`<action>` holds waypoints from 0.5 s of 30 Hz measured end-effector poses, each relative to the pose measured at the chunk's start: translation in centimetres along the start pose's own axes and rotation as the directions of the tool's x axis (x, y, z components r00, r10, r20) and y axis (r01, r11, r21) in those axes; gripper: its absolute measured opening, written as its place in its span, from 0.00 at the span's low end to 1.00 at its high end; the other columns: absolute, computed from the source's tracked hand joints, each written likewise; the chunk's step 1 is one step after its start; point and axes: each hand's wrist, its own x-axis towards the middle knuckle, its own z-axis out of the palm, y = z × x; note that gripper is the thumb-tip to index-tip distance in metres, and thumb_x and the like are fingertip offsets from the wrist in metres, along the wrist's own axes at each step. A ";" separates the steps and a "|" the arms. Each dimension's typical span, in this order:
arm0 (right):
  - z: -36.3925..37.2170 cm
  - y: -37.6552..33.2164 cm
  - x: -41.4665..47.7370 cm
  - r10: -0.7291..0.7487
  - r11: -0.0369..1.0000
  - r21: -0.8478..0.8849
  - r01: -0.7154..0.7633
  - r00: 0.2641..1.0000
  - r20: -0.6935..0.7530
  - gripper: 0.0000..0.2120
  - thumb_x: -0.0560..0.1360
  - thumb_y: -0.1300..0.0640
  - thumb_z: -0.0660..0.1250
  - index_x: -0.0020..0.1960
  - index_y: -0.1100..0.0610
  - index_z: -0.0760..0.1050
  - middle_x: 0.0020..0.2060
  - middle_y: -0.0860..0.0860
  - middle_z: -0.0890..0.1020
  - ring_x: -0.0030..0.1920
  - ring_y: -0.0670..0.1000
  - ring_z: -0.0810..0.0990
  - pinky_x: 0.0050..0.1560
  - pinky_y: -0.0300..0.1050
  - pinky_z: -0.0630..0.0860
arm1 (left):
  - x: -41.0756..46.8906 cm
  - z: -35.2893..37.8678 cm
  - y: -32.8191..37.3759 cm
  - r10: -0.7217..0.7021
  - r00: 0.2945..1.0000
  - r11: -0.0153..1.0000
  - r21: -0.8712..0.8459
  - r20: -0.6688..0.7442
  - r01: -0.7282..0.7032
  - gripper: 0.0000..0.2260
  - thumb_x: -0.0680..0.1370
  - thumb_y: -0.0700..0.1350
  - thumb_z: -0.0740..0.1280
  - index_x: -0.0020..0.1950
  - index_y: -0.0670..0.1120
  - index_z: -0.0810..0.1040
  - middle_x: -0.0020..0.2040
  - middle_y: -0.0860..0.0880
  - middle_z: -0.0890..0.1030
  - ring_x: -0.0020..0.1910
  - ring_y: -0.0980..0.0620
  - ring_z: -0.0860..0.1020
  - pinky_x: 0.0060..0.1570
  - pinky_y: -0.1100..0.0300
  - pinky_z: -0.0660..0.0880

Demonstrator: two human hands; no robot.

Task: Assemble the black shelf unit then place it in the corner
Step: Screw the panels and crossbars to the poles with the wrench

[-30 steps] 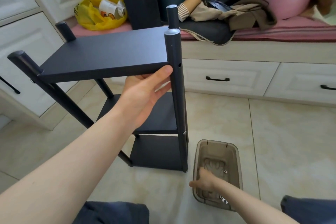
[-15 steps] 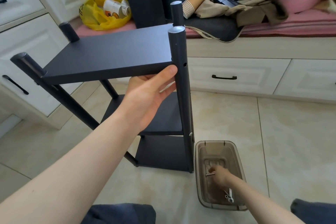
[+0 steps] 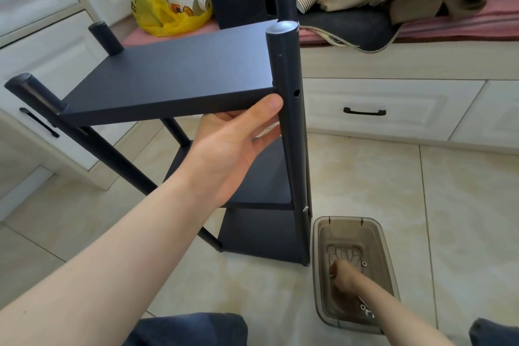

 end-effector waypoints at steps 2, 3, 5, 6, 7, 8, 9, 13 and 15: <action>0.1 -0.2 0.2 0.002 0.999 -0.033 -0.002 1.000 -0.019 0.12 0.80 0.64 0.61 0.62 0.59 0.74 0.60 0.56 0.79 0.61 0.54 0.78 0.51 0.39 0.71 | 0.1 -0.1 0.0 0.004 1.000 1.000 0.002 0.003 -0.004 0.07 0.76 0.42 0.71 0.49 0.50 0.88 0.54 0.48 0.86 0.61 0.43 0.82 0.61 0.50 0.78; 0.2 -0.2 0.3 -0.003 0.999 -0.046 0.001 1.000 -0.029 0.12 0.80 0.63 0.61 0.62 0.60 0.75 0.60 0.57 0.80 0.61 0.55 0.78 0.53 0.41 0.72 | 0.1 -0.1 -0.1 0.004 1.000 1.000 0.000 0.003 -0.004 0.07 0.76 0.42 0.71 0.50 0.50 0.88 0.54 0.48 0.86 0.61 0.43 0.82 0.62 0.49 0.78; 0.4 -0.4 0.2 -0.011 0.997 -0.071 0.008 0.999 -0.048 0.12 0.80 0.62 0.61 0.62 0.61 0.75 0.61 0.57 0.80 0.61 0.55 0.78 0.56 0.42 0.73 | 0.1 -0.1 -0.1 0.005 1.000 1.000 -0.006 -0.001 -0.005 0.07 0.76 0.42 0.71 0.50 0.49 0.87 0.54 0.48 0.86 0.61 0.43 0.82 0.63 0.47 0.78; 0.5 -0.4 0.1 -0.019 0.997 -0.077 0.014 0.998 -0.059 0.11 0.80 0.62 0.61 0.62 0.60 0.74 0.60 0.57 0.79 0.61 0.55 0.78 0.56 0.41 0.73 | 0.1 -0.1 -0.2 0.003 1.000 1.000 -0.011 -0.004 -0.003 0.07 0.75 0.42 0.71 0.50 0.49 0.87 0.54 0.47 0.86 0.61 0.43 0.82 0.63 0.47 0.78; 0.7 -0.4 0.0 -0.032 0.996 -0.084 0.026 0.997 -0.071 0.11 0.80 0.62 0.60 0.61 0.60 0.73 0.60 0.57 0.79 0.61 0.55 0.78 0.56 0.41 0.73 | 0.1 -0.2 -0.2 0.002 1.000 1.000 -0.014 -0.007 -0.002 0.07 0.75 0.42 0.72 0.50 0.49 0.87 0.54 0.47 0.86 0.61 0.42 0.82 0.63 0.47 0.78; 0.8 -0.4 -0.1 -0.044 0.995 -0.097 0.036 0.996 -0.078 0.10 0.81 0.63 0.60 0.61 0.58 0.73 0.60 0.57 0.78 0.61 0.55 0.78 0.55 0.41 0.73 | 0.1 -0.2 -0.2 0.003 1.000 1.000 -0.015 -0.008 -0.003 0.06 0.75 0.42 0.72 0.50 0.48 0.87 0.54 0.47 0.86 0.61 0.42 0.82 0.63 0.47 0.77; 0.8 -0.3 -0.3 -0.057 0.991 -0.122 0.048 0.995 -0.076 0.09 0.81 0.63 0.58 0.59 0.56 0.73 0.59 0.56 0.78 0.61 0.55 0.78 0.55 0.41 0.72 | 0.1 -0.2 -0.2 0.003 1.000 1.000 -0.015 -0.009 -0.003 0.06 0.75 0.42 0.72 0.50 0.48 0.87 0.54 0.47 0.86 0.62 0.42 0.82 0.64 0.47 0.77; 0.6 0.4 -1.1 -0.132 0.974 -0.197 0.114 0.988 -0.077 0.15 0.81 0.65 0.55 0.40 0.49 0.63 0.48 0.51 0.76 0.57 0.54 0.78 0.48 0.39 0.67 | 0.1 -0.1 -0.1 -0.004 1.000 1.000 -0.011 -0.008 0.004 0.07 0.79 0.40 0.70 0.49 0.49 0.87 0.54 0.48 0.86 0.62 0.43 0.82 0.63 0.48 0.78; 0.6 0.8 -1.4 -0.157 0.962 -0.243 0.128 0.982 -0.105 0.11 0.81 0.65 0.54 0.47 0.52 0.69 0.57 0.56 0.77 0.59 0.54 0.77 0.51 0.41 0.68 | 0.0 0.0 -0.1 -0.007 1.000 1.000 -0.002 -0.003 0.007 0.07 0.78 0.41 0.70 0.48 0.50 0.87 0.54 0.48 0.86 0.61 0.43 0.82 0.62 0.48 0.78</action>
